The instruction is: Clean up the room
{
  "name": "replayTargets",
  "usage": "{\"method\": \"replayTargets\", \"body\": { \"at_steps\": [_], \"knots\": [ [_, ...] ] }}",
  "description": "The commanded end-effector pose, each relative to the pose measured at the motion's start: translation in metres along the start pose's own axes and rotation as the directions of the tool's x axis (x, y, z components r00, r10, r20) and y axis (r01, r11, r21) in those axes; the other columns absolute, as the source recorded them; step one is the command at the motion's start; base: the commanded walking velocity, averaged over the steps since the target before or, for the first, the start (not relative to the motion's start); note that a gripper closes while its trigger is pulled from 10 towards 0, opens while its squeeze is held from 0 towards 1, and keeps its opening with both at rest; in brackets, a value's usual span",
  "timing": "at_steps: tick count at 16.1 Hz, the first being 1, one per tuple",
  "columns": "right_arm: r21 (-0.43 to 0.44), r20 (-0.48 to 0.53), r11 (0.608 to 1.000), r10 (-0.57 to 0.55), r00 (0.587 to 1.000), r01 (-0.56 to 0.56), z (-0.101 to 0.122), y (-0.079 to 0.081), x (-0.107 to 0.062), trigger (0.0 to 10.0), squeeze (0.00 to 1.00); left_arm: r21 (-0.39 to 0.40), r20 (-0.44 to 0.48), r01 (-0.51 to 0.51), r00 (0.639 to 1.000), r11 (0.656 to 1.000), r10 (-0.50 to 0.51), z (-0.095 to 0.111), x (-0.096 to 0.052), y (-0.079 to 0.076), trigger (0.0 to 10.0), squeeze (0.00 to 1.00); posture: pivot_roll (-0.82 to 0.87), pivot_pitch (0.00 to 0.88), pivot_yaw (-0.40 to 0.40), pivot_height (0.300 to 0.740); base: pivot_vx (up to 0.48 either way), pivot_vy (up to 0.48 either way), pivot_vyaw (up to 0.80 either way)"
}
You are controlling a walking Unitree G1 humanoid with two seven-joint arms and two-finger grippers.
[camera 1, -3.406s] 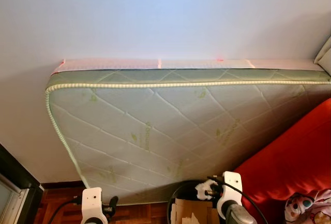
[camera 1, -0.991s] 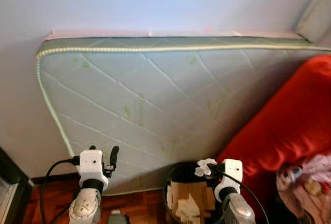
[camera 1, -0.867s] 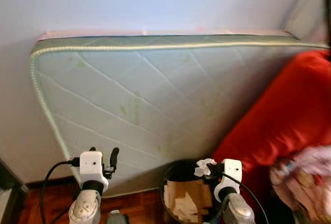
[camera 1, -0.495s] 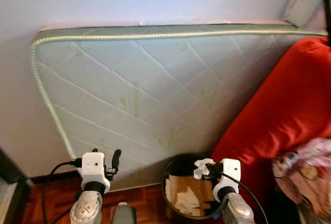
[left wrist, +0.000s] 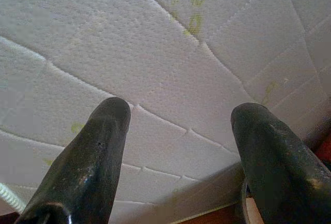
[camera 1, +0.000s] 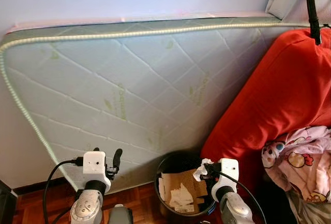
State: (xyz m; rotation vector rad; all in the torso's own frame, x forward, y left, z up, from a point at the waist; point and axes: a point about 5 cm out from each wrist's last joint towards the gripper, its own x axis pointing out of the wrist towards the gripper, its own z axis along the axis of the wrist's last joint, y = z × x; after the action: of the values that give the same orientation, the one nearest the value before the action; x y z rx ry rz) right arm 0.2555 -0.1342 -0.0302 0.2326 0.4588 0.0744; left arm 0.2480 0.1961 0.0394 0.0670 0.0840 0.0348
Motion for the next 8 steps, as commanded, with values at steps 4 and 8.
{"method": "replayTargets", "body": {
  "at_steps": [4, 8],
  "knots": [
    [-0.004, -0.021, 1.0, 0.005, 1.0, -0.005, -0.0006, -0.0001, 0.0008, 10.0, 0.0, -0.005, -0.02, 0.012, 1.0, 1.0, -0.012, -0.0028, 0.0015, -0.0011, 10.0, 0.0, 0.11, 0.012, -0.113, 0.646, 0.061, 0.0, 0.0],
    [-0.012, -0.041, 1.0, 0.017, 0.999, -0.018, -0.002, 0.002, 0.0014, 10.0, 0.0, -0.005, -0.022, 0.014, 1.0, 1.0, -0.014, -0.0035, 0.0, 0.0005, 10.0, 0.0, 0.12, 0.026, -0.11, 0.646, 0.203, 0.0, 0.0]
  ]
}}
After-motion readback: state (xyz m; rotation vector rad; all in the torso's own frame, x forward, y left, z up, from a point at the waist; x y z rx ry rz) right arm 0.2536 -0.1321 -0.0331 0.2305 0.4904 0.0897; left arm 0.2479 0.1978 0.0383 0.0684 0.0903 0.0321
